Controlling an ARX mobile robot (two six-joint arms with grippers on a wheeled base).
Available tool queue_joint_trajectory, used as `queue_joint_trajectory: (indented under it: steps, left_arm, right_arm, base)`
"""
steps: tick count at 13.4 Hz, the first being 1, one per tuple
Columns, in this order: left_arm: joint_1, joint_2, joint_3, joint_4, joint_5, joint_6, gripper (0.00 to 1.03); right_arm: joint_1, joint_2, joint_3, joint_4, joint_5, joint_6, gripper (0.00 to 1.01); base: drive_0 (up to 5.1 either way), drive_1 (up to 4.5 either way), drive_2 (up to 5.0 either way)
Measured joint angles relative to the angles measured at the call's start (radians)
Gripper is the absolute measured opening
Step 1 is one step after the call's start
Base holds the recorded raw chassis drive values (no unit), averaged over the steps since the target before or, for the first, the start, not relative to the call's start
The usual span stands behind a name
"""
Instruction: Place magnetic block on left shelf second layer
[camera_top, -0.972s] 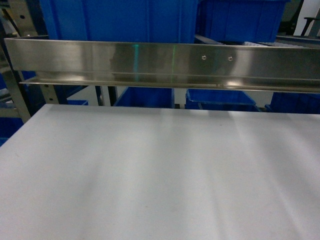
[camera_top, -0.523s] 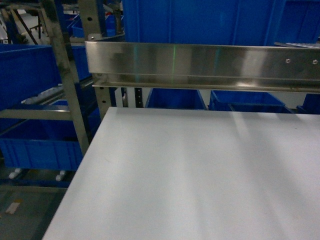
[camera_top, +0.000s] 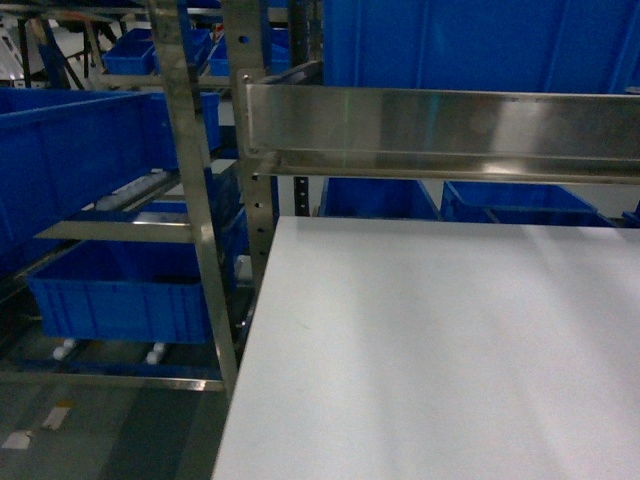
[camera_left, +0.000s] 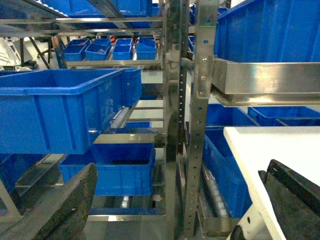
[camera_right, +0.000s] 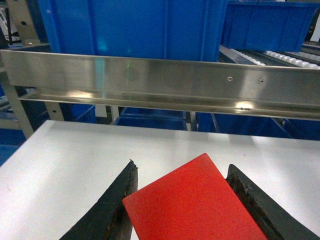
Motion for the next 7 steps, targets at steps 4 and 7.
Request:
queue_joint_trajectory:
  steps: [4, 7]
  left_arm:
    - [0.000, 0.000, 0.000, -0.001, -0.001, 0.000, 0.98]
    - [0.000, 0.000, 0.000, -0.001, -0.001, 0.000, 0.98]
  right_arm:
    - [0.000, 0.000, 0.000, 0.002, 0.000, 0.000, 0.46]
    - [0.000, 0.000, 0.000, 0.002, 0.000, 0.000, 0.46]
  base:
    - [-5.0, 2.48, 2.5]
    - [-5.0, 2.50, 2.5]
